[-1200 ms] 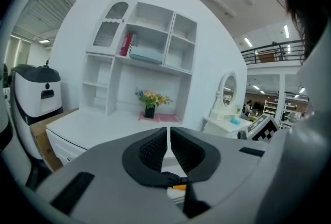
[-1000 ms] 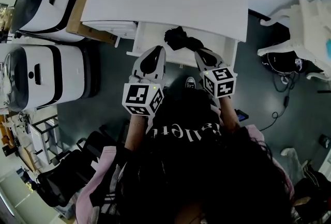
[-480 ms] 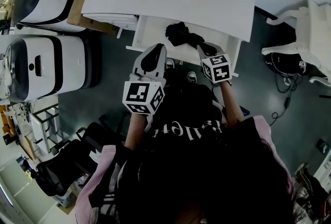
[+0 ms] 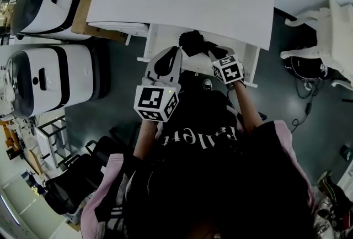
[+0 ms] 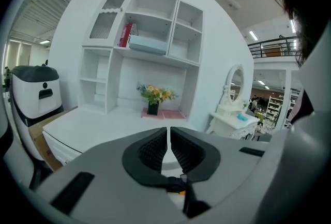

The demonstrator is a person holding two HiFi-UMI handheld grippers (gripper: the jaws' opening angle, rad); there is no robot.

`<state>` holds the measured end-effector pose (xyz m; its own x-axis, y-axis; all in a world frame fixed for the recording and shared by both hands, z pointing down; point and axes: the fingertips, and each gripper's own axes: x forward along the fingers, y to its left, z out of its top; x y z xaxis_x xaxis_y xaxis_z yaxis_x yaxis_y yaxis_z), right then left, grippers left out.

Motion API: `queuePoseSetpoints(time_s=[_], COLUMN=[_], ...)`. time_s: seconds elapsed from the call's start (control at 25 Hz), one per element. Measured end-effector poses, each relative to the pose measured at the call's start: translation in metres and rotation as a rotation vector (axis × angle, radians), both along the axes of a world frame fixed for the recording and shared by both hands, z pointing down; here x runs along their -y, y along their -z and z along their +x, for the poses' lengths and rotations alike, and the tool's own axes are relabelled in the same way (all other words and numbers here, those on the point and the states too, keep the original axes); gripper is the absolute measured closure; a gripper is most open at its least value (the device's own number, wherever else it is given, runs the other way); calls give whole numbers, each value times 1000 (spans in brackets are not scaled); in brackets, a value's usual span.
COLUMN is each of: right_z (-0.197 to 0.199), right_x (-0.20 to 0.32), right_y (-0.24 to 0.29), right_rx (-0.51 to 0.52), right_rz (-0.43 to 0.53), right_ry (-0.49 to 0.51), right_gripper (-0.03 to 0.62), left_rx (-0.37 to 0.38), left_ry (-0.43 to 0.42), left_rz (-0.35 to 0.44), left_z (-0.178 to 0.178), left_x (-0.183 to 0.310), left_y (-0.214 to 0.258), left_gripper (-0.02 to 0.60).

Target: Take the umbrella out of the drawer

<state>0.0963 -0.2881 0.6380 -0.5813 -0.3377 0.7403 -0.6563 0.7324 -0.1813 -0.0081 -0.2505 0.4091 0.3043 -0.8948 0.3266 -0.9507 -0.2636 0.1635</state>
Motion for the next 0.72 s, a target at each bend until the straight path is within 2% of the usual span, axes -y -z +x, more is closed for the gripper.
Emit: queuePoseSetpoints(time_s=[0.08,0.12,0.36,0.72], right_z=[-8,-12,-34,-46], right_x=[1,1,6,10], right_y=[-13,-20,-51,-106], right_rx=[-36,-59,-207,-424], right_rz=[-15,-18,0,7], right_ry=[60,97,298,499], right_gripper=[405,393,355,338], left_rx=[-2,-3,-13,-33], left_ry=[-6,-9,-11,-1], left_rz=[-8,-13,-36,-84], left_z=[-5,-7,-23,-52], left_x=[8,11,27,39], left_y=[-3,-6,-19,-43], left_gripper=[552,551,551,551])
